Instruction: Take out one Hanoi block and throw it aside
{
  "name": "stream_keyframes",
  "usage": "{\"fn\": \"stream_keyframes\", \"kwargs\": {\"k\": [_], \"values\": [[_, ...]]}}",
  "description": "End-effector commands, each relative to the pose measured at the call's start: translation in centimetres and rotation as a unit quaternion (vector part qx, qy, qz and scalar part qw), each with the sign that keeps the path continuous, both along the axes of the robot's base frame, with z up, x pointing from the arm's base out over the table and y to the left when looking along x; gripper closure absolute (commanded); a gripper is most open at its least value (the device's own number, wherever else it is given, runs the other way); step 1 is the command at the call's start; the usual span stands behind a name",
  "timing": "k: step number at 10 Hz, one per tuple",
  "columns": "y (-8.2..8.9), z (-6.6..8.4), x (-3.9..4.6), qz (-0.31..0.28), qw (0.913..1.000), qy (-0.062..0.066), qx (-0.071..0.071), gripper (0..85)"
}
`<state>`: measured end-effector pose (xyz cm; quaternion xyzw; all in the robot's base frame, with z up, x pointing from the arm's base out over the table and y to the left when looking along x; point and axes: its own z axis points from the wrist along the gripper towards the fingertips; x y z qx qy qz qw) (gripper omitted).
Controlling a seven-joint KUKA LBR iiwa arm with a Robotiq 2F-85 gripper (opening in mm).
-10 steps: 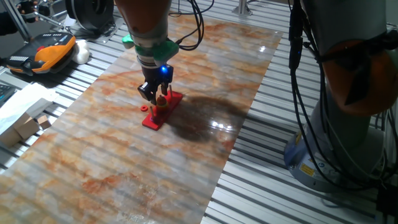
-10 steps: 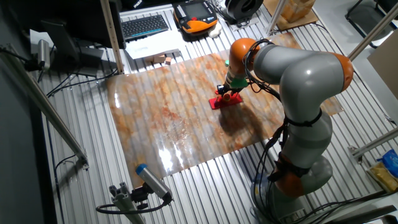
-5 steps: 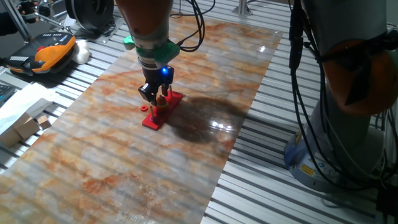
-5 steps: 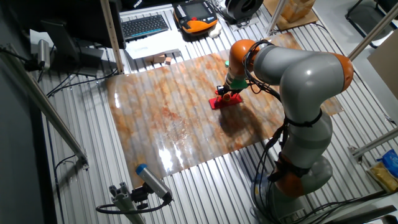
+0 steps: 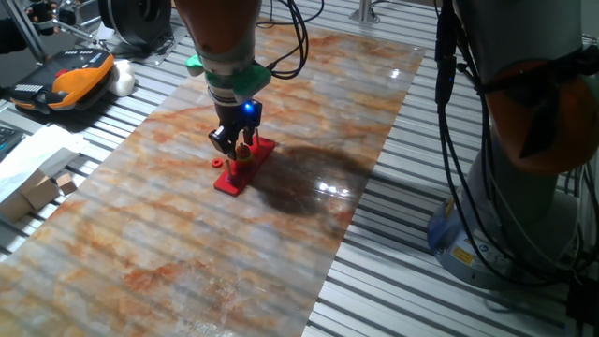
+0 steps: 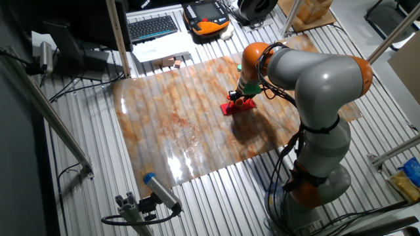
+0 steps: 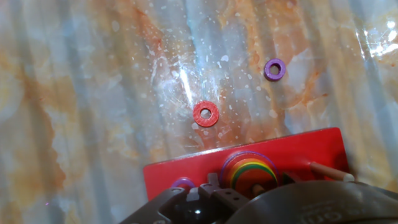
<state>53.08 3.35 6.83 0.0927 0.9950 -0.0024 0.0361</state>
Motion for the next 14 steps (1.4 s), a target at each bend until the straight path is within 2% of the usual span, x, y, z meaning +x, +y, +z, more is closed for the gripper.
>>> {"fn": "stream_keyframes", "kwargs": {"k": [1, 7, 8, 14], "values": [[0.01, 0.00, -0.01, 0.001, 1.0000, 0.000, 0.001, 34.0], [0.00, -0.03, -0.03, 0.008, 1.0000, 0.001, 0.003, 34.0], [-0.03, -0.05, -0.03, 0.012, 0.9999, 0.002, 0.000, 51.0], [-0.14, 0.01, 0.08, 0.023, 0.9997, 0.005, 0.000, 51.0]]}}
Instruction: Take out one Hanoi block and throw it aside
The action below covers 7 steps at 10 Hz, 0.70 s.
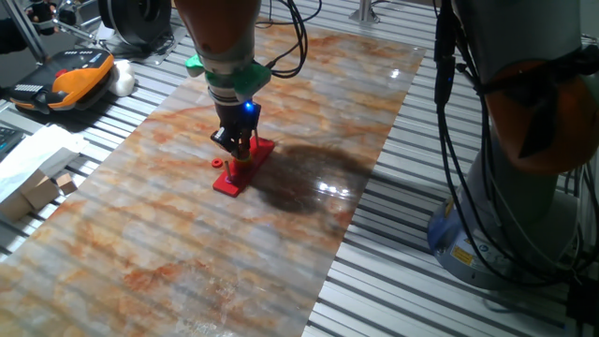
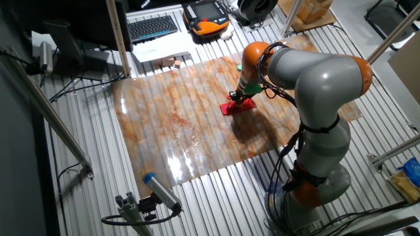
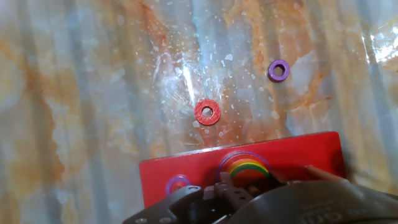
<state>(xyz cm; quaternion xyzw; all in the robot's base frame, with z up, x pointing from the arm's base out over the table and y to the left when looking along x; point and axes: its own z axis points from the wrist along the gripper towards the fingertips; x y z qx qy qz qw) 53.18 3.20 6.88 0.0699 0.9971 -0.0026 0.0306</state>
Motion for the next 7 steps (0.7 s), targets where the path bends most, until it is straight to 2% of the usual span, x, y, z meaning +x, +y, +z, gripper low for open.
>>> {"fn": "stream_keyframes", "kwargs": {"k": [1, 5, 6, 7], "values": [[0.0, 0.2, 0.10, 0.002, 1.0000, 0.004, 0.000, 51.0], [-0.1, 1.2, 0.15, 0.004, 0.9999, 0.011, -0.004, 51.0], [-0.1, 1.9, 0.04, 0.004, 0.9999, 0.014, -0.008, 51.0], [-0.2, 3.3, -0.04, 0.003, 0.9996, 0.026, -0.007, 51.0]]}}
